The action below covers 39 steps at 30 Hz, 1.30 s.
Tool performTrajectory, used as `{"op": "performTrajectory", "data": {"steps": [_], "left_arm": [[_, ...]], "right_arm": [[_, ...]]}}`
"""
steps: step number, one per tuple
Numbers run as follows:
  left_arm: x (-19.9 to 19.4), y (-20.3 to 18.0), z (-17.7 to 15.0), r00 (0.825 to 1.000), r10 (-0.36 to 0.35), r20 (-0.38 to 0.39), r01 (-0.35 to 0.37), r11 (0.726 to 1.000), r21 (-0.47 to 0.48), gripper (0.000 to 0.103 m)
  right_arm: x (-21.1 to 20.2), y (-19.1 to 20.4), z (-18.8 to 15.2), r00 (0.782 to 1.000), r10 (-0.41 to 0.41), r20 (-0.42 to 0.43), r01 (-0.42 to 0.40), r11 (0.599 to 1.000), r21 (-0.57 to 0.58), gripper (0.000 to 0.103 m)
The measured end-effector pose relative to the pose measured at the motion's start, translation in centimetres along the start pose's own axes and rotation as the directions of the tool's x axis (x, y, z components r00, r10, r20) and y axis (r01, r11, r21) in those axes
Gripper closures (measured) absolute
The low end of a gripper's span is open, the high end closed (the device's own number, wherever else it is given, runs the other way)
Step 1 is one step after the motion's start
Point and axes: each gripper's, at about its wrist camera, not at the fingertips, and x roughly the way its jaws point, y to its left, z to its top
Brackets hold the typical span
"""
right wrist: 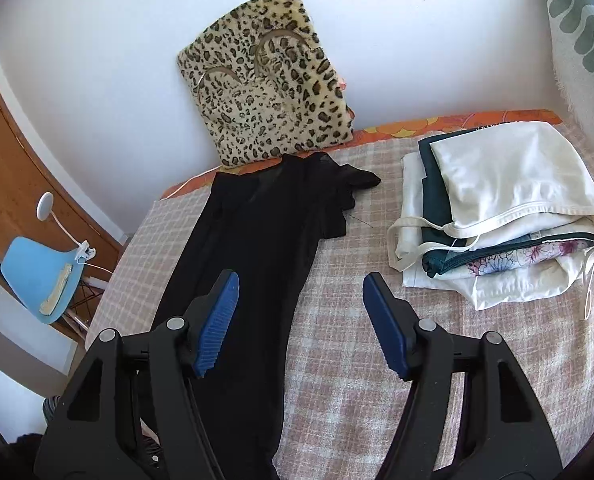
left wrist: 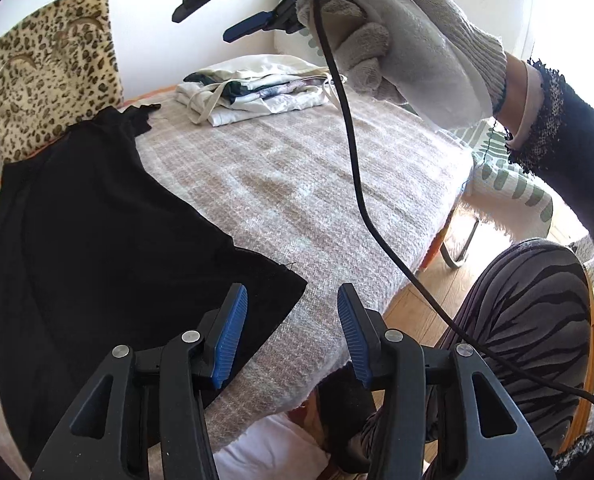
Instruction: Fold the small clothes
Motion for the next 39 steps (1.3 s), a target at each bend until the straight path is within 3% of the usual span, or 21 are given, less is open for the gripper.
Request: {"op": "performTrajectory", "data": {"steps": [8, 12, 17, 24, 26, 31, 35, 39], "left_arm": [[2.4, 1.1, 0.1, 0.999, 0.031, -0.02, -0.032, 0.998, -0.049, 0.056], [2.9, 1.8, -0.2, 1.0, 0.03, -0.008, -0.03, 0.996, -0.086, 0.062], [3.1, 1.2, -0.3, 0.997, 0.07, 0.011, -0.07, 0.997, -0.031, 0.064], [3.4, 0.6, -0.4, 0.994, 0.102, 0.026, -0.102, 0.994, 0.038, 0.064], [3.3, 0.7, -0.4, 0.997, 0.076, 0.032, -0.077, 0.996, 0.034, 0.064], [3.2, 0.7, -0.3, 0.997, 0.076, 0.025, -0.076, 0.997, 0.016, 0.064], [3.1, 0.5, 0.0, 0.997, 0.08, 0.016, -0.08, 0.997, 0.004, 0.063], [3.7, 0.1, 0.0, 0.994, 0.112, 0.014, -0.112, 0.992, 0.051, 0.063]], "right_arm": [[6.5, -0.1, 6.1, 0.998, -0.066, -0.015, 0.064, 0.994, -0.092, 0.035], [11.0, -0.5, 8.7, 0.995, -0.087, -0.039, 0.083, 0.991, -0.107, 0.036], [16.2, -2.2, 11.0, 0.989, -0.118, -0.087, 0.108, 0.988, -0.113, 0.037], [21.4, -4.3, 11.9, 0.975, -0.163, -0.149, 0.148, 0.983, -0.107, 0.037], [22.4, -4.8, 12.1, 0.971, -0.17, -0.169, 0.156, 0.983, -0.094, 0.037], [24.2, -6.4, 12.7, 0.968, -0.167, -0.189, 0.168, 0.986, -0.011, 0.037], [25.3, -6.9, 13.1, 0.96, -0.194, -0.204, 0.197, 0.98, -0.008, 0.037], [25.7, -7.4, 13.5, 0.955, -0.217, -0.204, 0.218, 0.976, -0.018, 0.037]]}}
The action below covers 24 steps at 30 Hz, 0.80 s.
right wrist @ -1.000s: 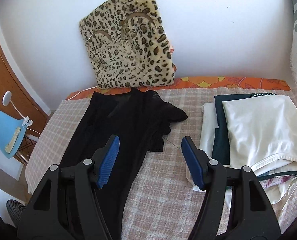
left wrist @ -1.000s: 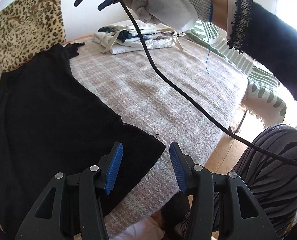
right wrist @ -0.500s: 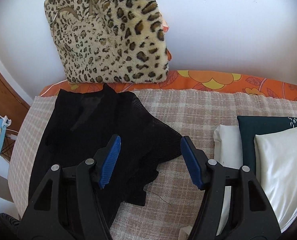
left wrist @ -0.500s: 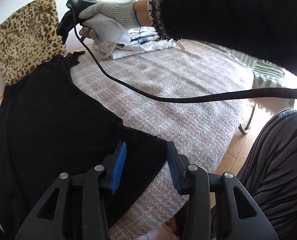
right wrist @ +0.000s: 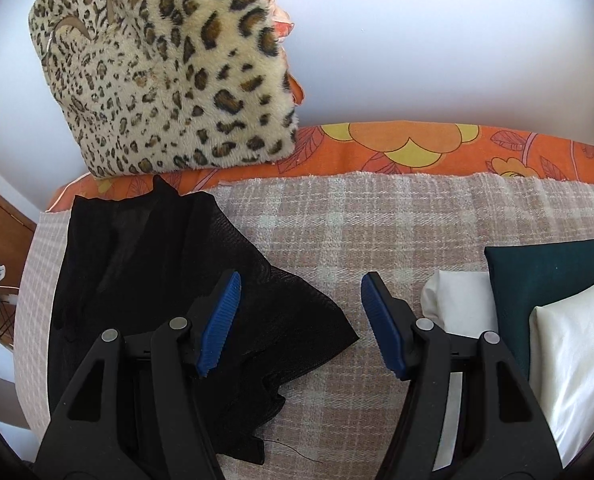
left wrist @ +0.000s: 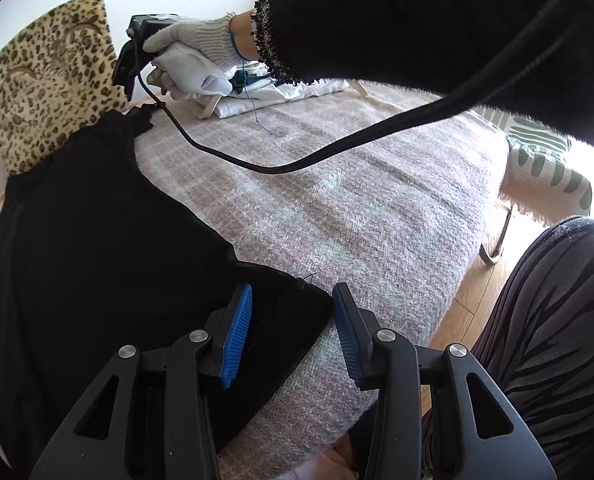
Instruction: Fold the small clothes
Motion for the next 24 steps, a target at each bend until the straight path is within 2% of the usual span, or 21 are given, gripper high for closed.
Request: {"op": "performTrajectory", "data": {"steps": [2, 7, 12, 15, 16, 17, 18, 19, 24], "left_arm": [[0.0, 0.3, 0.0, 1.0, -0.013, 0.005, 0.013, 1.0, -0.015, 0.064], [-0.3, 2.4, -0.1, 0.999, -0.048, 0.02, 0.05, 0.995, -0.089, 0.089], [-0.3, 3.9, -0.2, 0.993, -0.111, 0.024, 0.114, 0.98, -0.166, 0.094], [-0.3, 4.5, -0.4, 0.99, -0.137, 0.03, 0.14, 0.97, -0.196, 0.096], [-0.4, 4.7, -0.4, 0.989, -0.146, 0.036, 0.151, 0.966, -0.208, 0.097], [-0.5, 4.9, -0.5, 0.987, -0.155, 0.044, 0.161, 0.962, -0.22, 0.098], [-0.6, 5.1, -0.6, 0.986, -0.159, 0.052, 0.167, 0.959, -0.23, 0.098], [-0.8, 5.3, -0.6, 0.985, -0.161, 0.06, 0.171, 0.955, -0.241, 0.098], [-1.7, 6.2, -0.9, 0.983, -0.157, 0.095, 0.178, 0.942, -0.284, 0.098]], "right_arm": [[0.2, -0.6, 0.3, 1.0, 0.005, -0.003, -0.005, 1.0, 0.025, 0.037], [0.9, -0.9, 0.1, 1.0, 0.018, -0.025, -0.017, 0.999, 0.033, 0.037], [2.2, 0.5, -0.7, 0.998, -0.026, -0.058, 0.024, 0.999, -0.042, 0.038], [2.6, 1.6, -1.4, 0.995, -0.093, -0.046, 0.087, 0.991, -0.101, 0.057], [2.6, 1.8, -1.6, 0.994, -0.098, -0.045, 0.093, 0.989, -0.112, 0.068], [2.5, 2.1, -1.7, 0.993, -0.112, -0.039, 0.107, 0.987, -0.12, 0.072], [2.4, 2.2, -1.7, 0.992, -0.118, -0.035, 0.113, 0.986, -0.125, 0.088], [2.4, 2.2, -1.8, 0.993, -0.112, -0.037, 0.107, 0.987, -0.119, 0.095], [1.1, 2.4, -1.3, 0.994, -0.111, 0.005, 0.111, 0.991, -0.08, 0.098]]}}
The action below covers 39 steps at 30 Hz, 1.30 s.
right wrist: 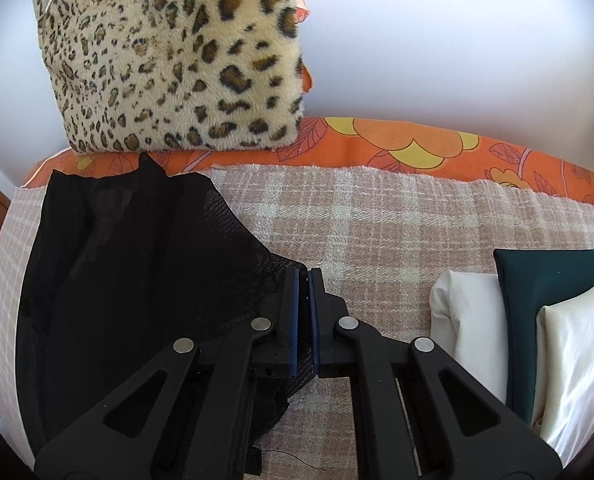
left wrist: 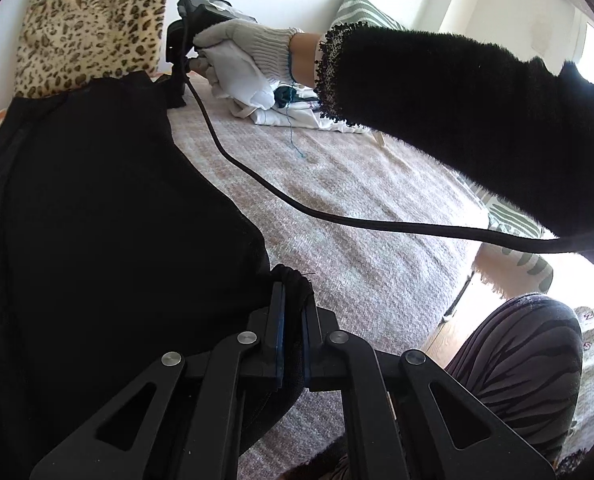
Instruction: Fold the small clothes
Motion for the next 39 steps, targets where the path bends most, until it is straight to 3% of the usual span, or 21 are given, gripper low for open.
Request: {"op": "performTrajectory", "data": {"steps": [18, 39], "left_arm": [[-4.2, 4.5, -1.7, 0.997, 0.01, 0.081, 0.005, 0.985, -0.175, 0.099], [-7.3, 7.2, -3.9, 0.99, 0.07, 0.124, -0.033, 0.96, -0.279, 0.099]], "right_arm": [[-4.0, 6.2, 3.3, 0.998, -0.008, 0.07, 0.012, 0.998, -0.062, 0.099], [-2.5, 21.5, 4.4, 0.996, -0.042, 0.079, 0.062, 0.96, -0.275, 0.099]]}}
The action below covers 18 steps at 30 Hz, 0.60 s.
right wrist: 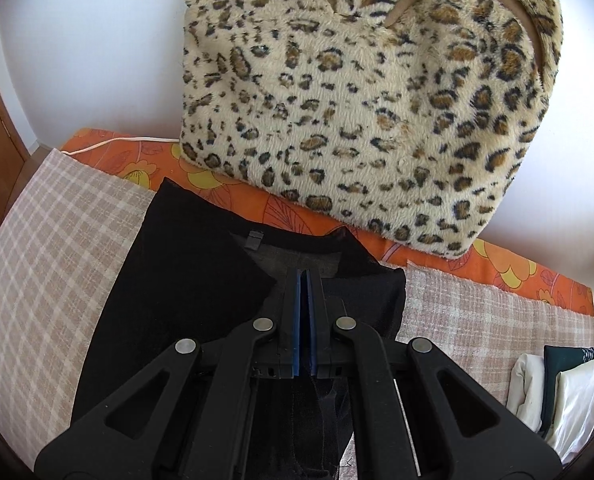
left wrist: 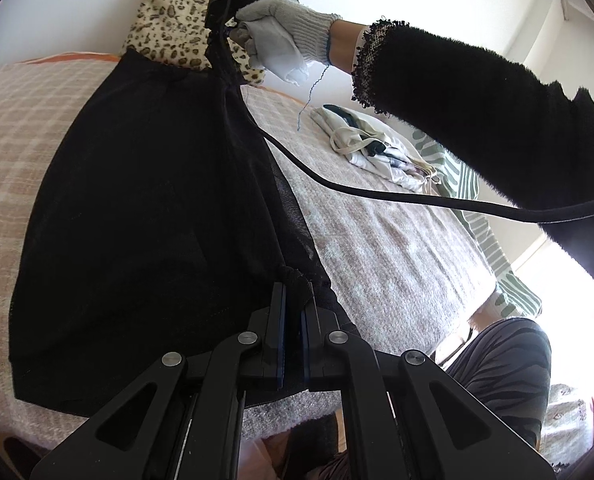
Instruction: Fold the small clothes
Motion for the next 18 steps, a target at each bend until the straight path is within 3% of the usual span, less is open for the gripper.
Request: {"op": "performTrajectory", "data": {"steps": [18], "left_arm": [[-0.4, 0.1, -1.0, 1.0, 0.015, 0.02, -0.015, 0.999, -0.035, 0.099]], "right_arm": [[2.1, 7.2, 0.9, 1.0, 0.027, -0.011, -0.028, 0.995, -0.1, 0.099]]}}
